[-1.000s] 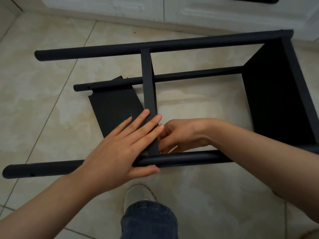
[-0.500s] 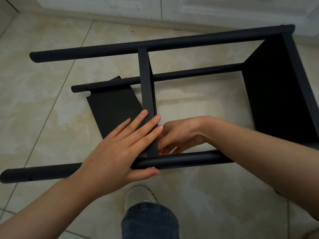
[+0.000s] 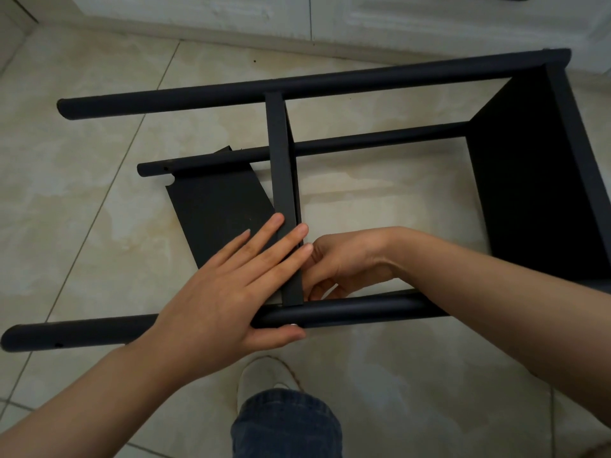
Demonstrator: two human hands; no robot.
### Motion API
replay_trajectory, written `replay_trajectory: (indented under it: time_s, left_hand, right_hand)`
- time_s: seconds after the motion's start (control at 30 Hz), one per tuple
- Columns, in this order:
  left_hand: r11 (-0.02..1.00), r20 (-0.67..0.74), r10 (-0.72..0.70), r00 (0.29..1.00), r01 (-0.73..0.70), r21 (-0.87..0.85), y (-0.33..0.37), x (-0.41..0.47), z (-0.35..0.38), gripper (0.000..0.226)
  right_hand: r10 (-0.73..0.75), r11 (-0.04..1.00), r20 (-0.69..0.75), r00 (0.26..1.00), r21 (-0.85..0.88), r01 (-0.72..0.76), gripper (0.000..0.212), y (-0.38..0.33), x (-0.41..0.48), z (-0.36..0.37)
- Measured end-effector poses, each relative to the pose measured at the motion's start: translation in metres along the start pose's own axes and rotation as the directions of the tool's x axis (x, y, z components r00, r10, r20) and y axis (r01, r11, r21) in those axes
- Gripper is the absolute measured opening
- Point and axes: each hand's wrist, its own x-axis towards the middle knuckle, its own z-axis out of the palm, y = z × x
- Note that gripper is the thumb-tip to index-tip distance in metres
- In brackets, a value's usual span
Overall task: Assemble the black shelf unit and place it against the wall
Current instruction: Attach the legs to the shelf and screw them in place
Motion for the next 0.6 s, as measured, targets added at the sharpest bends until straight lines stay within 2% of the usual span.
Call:
replay_trajectory:
  time_s: [0.17, 0.33, 0.6]
  left_hand:
    - [1.0, -0.022, 0.003, 1.0, -0.003, -0.004, -0.0001, 0.0002, 0.0009, 0.085]
    - [1.0, -0.028, 0.003, 1.0, -0.003, -0.01, 0.0001, 0.0007, 0.0009, 0.084]
    - [1.0, -0.012, -0.007, 1.0, 0.007, -0.001, -0.0001, 0.0013, 0.0001, 0.085]
  right_hand:
    - [0.011, 1.0, 0.02, 1.0, -0.002, -0.011, 0.025, -0.0006, -0.003, -0.0049]
    - [0.014, 1.0, -0.005, 1.0, -0.01, -0.014, 0.034, -0.0004, 0.0022, 0.0]
    - [0.018, 1.0, 0.019, 1.0, -0.023, -0.018, 0.021, -0.0007, -0.0033, -0.0067]
